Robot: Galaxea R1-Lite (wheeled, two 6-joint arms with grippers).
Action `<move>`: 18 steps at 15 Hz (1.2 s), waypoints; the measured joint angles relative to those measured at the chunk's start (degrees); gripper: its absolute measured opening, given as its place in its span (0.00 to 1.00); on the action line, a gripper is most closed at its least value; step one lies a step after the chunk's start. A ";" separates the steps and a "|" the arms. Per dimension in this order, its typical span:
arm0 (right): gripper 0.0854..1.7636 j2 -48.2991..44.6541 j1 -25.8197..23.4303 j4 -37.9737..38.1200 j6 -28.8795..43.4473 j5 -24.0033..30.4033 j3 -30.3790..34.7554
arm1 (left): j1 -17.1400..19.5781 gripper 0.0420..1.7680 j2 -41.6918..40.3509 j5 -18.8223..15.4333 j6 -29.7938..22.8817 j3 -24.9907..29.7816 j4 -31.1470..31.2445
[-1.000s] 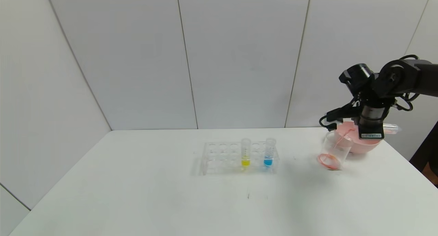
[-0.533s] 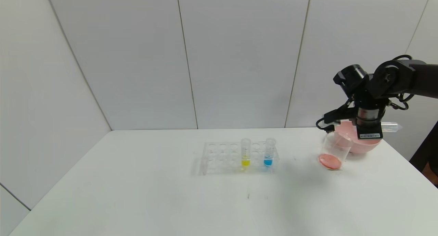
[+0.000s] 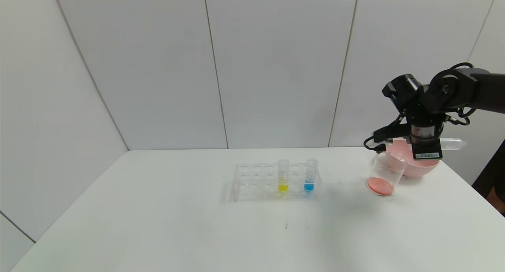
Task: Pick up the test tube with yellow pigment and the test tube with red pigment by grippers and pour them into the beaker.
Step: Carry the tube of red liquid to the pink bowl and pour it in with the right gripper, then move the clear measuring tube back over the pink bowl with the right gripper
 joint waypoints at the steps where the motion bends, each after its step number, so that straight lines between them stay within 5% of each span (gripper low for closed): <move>1: 0.28 0.00 0.05 0.00 0.00 -0.01 0.00 | 0.00 0.97 0.00 0.00 0.02 0.00 0.00; 10: 0.28 -0.85 -0.22 -1.10 0.07 1.89 0.00 | 0.00 0.97 0.00 0.00 0.00 0.00 0.00; 14: 0.28 -3.33 -2.73 -1.39 0.33 18.14 0.00 | 0.00 0.97 0.00 0.00 0.00 0.00 0.00; 18: 0.28 -6.34 -8.18 -0.90 2.22 43.51 0.22 | 0.00 0.97 0.00 0.00 0.00 0.00 0.00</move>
